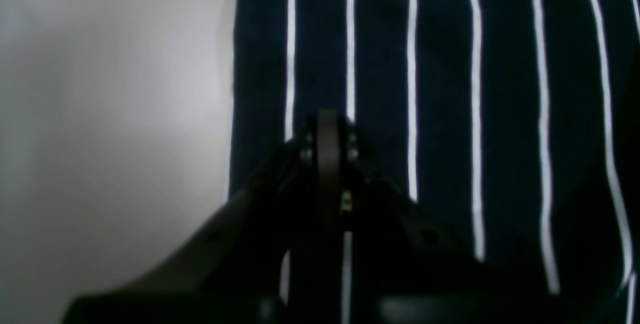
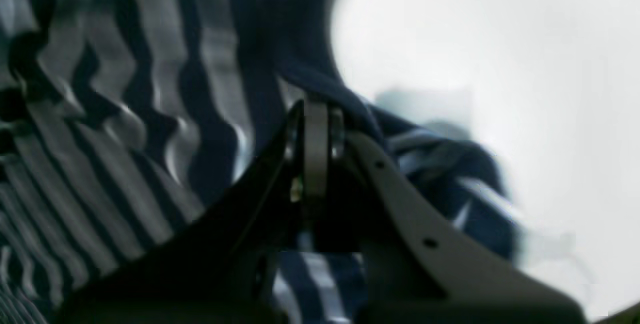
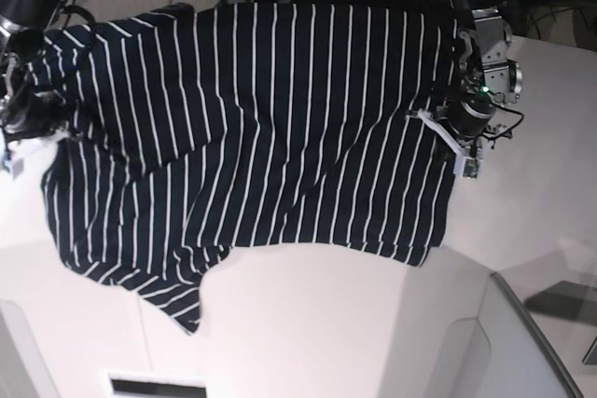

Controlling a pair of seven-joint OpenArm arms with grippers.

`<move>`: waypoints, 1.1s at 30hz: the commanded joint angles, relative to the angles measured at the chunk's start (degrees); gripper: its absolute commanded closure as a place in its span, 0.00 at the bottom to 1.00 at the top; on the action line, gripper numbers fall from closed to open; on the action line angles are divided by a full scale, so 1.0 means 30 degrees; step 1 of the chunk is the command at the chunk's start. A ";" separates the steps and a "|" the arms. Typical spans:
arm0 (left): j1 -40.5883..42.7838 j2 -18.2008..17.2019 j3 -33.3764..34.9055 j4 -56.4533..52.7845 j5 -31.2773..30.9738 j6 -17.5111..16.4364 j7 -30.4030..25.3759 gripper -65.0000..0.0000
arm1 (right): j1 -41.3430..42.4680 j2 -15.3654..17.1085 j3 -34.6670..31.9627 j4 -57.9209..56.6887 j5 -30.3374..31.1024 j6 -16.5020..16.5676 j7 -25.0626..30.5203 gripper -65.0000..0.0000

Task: Layout the t-shirt on the table in an organized manner, then fold the t-shirt properly
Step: 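Release the edge and move both grippers to grasp the shirt sides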

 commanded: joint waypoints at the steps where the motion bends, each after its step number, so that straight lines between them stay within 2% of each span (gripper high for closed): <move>1: 0.0139 -0.0232 -0.0005 -0.0364 0.0541 0.0037 0.1007 1.00 | 0.0584 0.0542 0.0239 -0.0165 0.0186 0.0099 0.0336 1.00; 5: 0.0139 -0.0525 -0.0123 -0.0686 0.0541 0.0037 0.0890 1.00 | 0.0790 0.1245 0.1206 -0.1132 0.0157 0.0040 0.0981 1.00; 9: 0.0080 -0.0643 -0.0152 -0.0452 0.0541 0.0037 0.0890 1.00 | 0.0643 0.1187 0.1910 0.0011 0.0157 0.0040 0.0952 1.00; 16: 0.0109 -0.0467 -0.0005 0.2098 0.0541 0.0037 0.1036 1.00 | 0.0467 0.0337 0.1529 0.3498 0.0274 0.0157 0.1069 1.00; 18: -0.0154 -0.0467 0.0024 0.2186 0.0541 0.0037 0.1036 1.00 | 0.1053 0.0513 0.0122 0.3351 0.0186 0.0157 0.1069 1.00; 20: -0.0652 -0.0467 0.0024 0.1834 0.0717 0.0037 0.1036 1.00 | 0.1581 0.1187 -0.1695 0.2560 0.0245 0.0157 0.1069 1.00; 24: -0.1297 -0.0467 0.0024 0.0896 0.0717 0.0037 0.1036 1.00 | 0.3339 0.1773 -0.4420 0.0040 0.0245 0.0157 0.1127 1.00; 29: -0.1854 -0.0525 0.0024 -0.0100 0.0746 0.0037 0.1007 1.00 | 0.5244 0.1949 -0.4772 -0.4062 0.0157 0.0157 0.2710 1.00; 33: -0.2206 -0.0672 -0.0005 -0.1419 0.0746 0.0272 0.0948 1.00 | 0.6094 0.2506 -0.4830 -0.6964 0.0157 0.0157 0.4204 1.00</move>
